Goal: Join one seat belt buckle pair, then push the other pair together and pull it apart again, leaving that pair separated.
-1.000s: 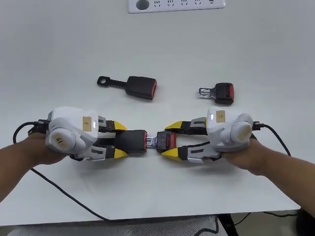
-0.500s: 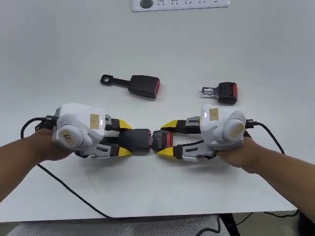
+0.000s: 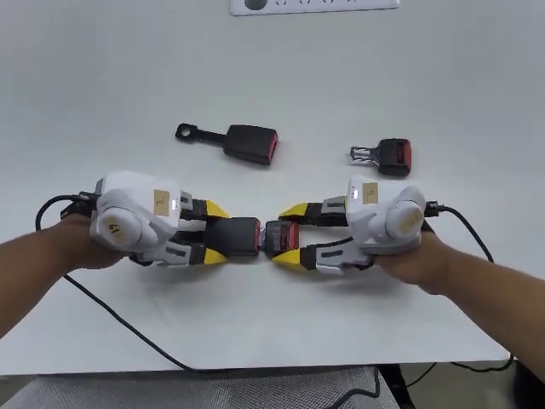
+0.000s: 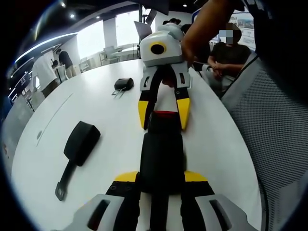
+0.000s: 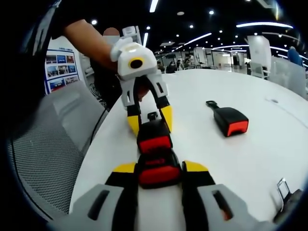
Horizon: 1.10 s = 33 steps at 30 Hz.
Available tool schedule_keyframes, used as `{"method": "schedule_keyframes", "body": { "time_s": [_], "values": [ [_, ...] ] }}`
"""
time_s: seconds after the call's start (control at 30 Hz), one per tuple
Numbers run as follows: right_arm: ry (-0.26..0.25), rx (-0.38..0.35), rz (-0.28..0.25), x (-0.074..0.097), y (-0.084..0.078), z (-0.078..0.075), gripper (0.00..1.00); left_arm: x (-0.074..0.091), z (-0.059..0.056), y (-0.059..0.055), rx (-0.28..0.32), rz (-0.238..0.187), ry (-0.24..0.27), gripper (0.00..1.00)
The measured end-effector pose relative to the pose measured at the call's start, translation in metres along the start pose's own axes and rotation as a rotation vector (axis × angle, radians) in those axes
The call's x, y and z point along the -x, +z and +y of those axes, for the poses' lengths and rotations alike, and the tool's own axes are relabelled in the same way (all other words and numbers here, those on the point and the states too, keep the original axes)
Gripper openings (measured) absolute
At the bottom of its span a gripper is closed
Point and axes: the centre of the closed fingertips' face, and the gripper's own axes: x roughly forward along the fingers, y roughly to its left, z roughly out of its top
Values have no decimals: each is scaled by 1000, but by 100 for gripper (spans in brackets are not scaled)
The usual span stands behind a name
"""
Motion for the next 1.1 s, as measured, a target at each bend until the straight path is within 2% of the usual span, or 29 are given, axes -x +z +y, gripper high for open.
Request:
{"method": "schedule_keyframes", "body": {
  "time_s": [0.2, 0.3, 0.33, 0.63, 1.1],
  "values": [
    [6, 22, -8, 1, 0, 1, 35, 1, 0, -1, -22, -2, -20, 33],
    [11, 81, 11, 1, 1, 1, 34, 2, 1, -2, -17, -10, -32, 32],
    [12, 64, 9, 2, 1, 2, 34, 2, 1, -1, -25, -11, -33, 32],
    [27, 77, 3, 4, 0, 1, 34, 3, 1, -2, -21, -36, -36, 32],
    [31, 81, 2, 7, 1, 2, 34, 4, 1, -1, -32, -48, -44, 31]
  ]
}}
